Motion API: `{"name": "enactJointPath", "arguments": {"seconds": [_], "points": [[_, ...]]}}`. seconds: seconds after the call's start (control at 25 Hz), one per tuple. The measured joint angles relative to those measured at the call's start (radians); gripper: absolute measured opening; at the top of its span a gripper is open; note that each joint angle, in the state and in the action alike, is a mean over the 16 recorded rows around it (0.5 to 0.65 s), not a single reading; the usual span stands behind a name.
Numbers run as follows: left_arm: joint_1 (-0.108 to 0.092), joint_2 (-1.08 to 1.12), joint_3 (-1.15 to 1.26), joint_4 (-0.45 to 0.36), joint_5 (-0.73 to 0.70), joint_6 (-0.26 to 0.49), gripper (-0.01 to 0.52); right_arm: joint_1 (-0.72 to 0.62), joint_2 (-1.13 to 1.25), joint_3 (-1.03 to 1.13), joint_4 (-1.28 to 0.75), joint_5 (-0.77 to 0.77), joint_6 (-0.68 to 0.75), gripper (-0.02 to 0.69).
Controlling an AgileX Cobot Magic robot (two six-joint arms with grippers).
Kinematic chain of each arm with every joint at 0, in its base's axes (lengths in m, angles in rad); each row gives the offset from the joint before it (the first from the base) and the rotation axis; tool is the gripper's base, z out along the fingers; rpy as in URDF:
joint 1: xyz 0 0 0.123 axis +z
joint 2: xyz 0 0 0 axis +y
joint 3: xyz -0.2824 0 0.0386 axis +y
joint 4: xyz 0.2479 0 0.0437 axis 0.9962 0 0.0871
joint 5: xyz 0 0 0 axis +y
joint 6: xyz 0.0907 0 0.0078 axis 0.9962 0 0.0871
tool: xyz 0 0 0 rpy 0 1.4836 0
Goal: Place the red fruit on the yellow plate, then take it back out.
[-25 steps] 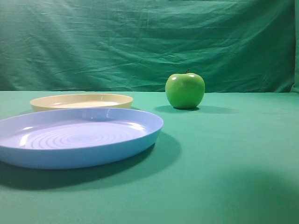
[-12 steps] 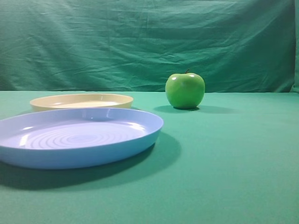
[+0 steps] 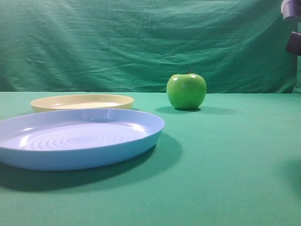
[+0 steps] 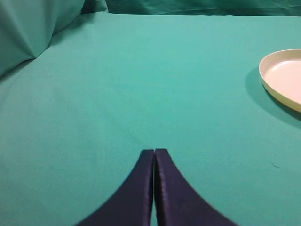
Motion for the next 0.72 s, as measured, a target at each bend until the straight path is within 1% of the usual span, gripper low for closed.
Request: {"name": "enactJointPath", "arguments": {"seconds": [0.12, 0.24, 0.36, 0.48, 0.6, 0.72], "points": [[0.000, 0.000, 0.000, 0.000, 0.000, 0.000, 0.000, 0.000, -0.012, -0.060, 0.000, 0.079, 0.000, 0.567], [0.000, 0.000, 0.000, 0.000, 0.000, 0.000, 0.000, 0.000, -0.046, -0.128, 0.000, 0.164, 0.000, 0.508], [0.000, 0.000, 0.000, 0.000, 0.000, 0.000, 0.000, 0.000, -0.103, -0.194, 0.001, 0.246, 0.000, 0.411], [0.000, 0.000, 0.000, 0.000, 0.000, -0.001, 0.000, 0.000, -0.185, -0.248, 0.007, 0.315, 0.000, 0.298], [0.000, 0.000, 0.000, 0.000, 0.000, -0.001, 0.000, 0.000, -0.288, -0.282, 0.020, 0.362, 0.000, 0.183], [0.000, 0.000, 0.000, 0.000, 0.000, -0.001, 0.000, 0.000, -0.403, -0.296, 0.039, 0.387, -0.007, 0.087]]}}
